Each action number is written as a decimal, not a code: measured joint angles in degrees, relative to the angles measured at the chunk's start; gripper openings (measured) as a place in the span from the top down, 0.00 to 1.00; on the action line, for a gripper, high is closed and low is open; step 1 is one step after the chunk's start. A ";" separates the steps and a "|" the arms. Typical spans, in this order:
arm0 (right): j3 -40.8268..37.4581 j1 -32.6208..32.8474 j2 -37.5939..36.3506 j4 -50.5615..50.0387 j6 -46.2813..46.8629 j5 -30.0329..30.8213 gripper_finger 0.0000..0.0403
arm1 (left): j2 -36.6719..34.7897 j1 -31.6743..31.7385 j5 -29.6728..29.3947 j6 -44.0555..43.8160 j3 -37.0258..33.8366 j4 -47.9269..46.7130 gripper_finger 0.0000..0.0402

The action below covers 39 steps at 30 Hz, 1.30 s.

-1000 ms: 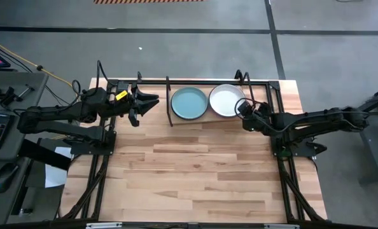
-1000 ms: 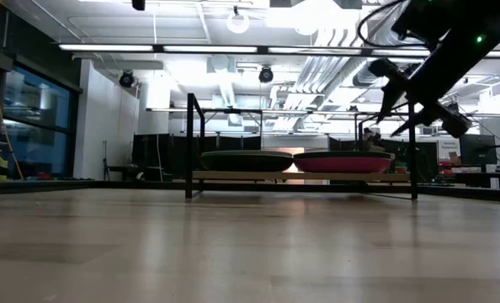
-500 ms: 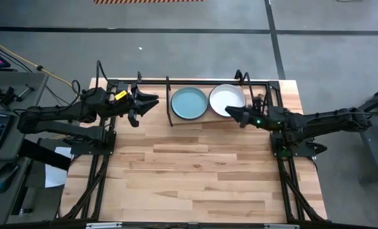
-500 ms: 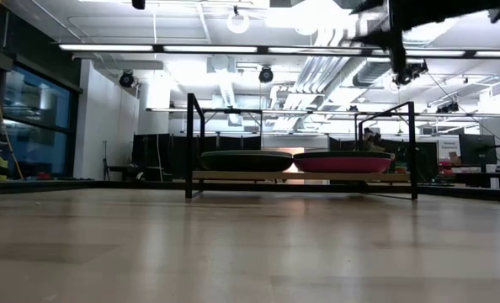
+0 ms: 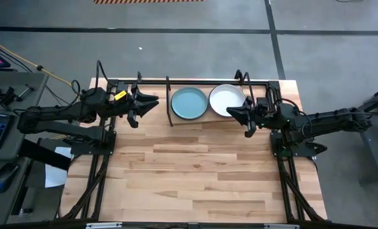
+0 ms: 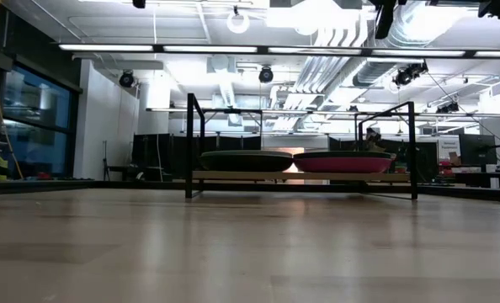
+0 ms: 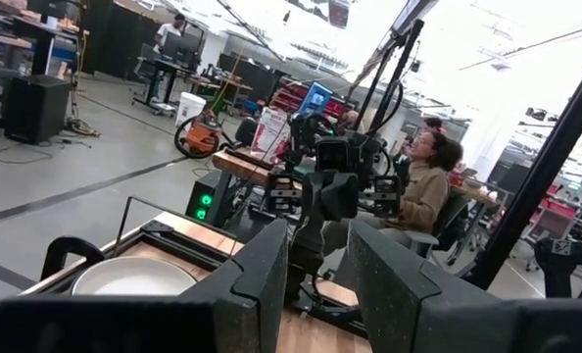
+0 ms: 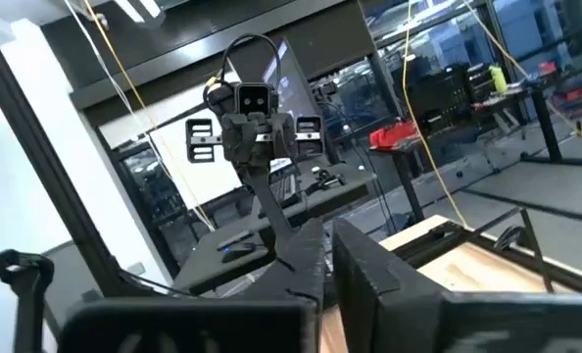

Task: Place and stack plates onto a shelf
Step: Return to Home Position

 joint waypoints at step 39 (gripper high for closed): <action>0.00 -1.17 -0.09 -2.03 5.27 -13.70 1.00 | -40.00 -1.75 -0.70 -0.78 -45.31 18.78 1.00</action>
